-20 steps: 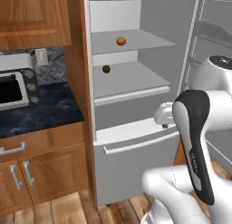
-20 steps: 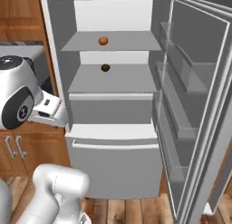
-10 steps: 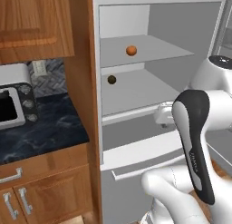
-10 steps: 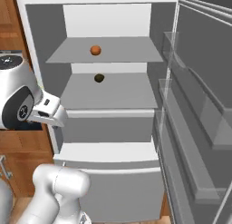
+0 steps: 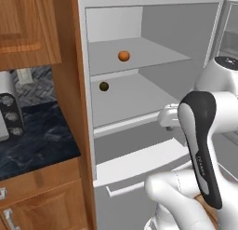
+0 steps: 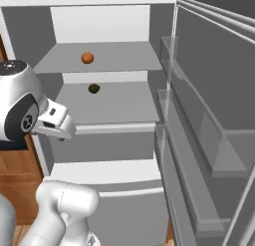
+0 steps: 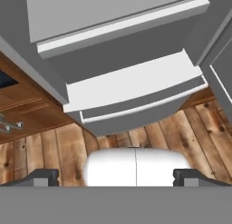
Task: Pick up the banana and tangerine from the fridge and place one fruit on each plate on the dining counter.
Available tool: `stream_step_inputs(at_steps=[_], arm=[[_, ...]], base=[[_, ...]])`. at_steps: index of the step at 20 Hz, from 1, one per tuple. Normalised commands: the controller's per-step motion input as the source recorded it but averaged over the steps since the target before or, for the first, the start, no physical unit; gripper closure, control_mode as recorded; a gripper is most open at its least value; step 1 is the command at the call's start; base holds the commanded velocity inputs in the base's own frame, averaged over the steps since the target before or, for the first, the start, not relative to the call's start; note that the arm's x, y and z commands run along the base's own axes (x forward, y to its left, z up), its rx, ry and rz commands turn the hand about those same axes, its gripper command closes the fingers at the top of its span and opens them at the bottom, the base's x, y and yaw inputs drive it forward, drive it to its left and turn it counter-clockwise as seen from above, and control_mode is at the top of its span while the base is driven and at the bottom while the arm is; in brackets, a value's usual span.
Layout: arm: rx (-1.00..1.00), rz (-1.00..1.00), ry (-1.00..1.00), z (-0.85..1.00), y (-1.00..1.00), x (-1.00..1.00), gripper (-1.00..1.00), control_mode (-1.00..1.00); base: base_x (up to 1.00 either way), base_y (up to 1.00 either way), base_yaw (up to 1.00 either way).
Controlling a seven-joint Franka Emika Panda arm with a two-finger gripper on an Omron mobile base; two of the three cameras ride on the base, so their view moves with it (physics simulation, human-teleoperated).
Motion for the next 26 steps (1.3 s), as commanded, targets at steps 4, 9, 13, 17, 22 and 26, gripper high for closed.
stream_step_inputs(at_steps=[4, 9, 13, 17, 22, 26], arm=[[0.0, 0.0, 0.0, 0.0, 0.0, 0.0, -1.0, 1.0], [0.0, 0.0, 0.0, 0.0, 0.0, 0.0, -1.0, 1.0], [0.0, 0.0, 0.0, 0.0, 0.0, 0.0, -1.0, 1.0], [0.0, 0.0, 0.0, 0.0, 0.0, 0.0, -1.0, 1.0], [0.0, 0.0, 0.0, 0.0, 0.0, 0.0, -1.0, 1.0], [0.0, 0.0, -0.1, 0.06, 0.0, -0.09, -1.0, -1.0]], base=[[0.6, 0.0, 0.0], [0.52, 0.0, 0.0], [0.18, 0.0, 0.0], [0.0, 0.0, 0.0], [0.0, 0.0, 0.0], [0.0, 0.0, 0.0]])
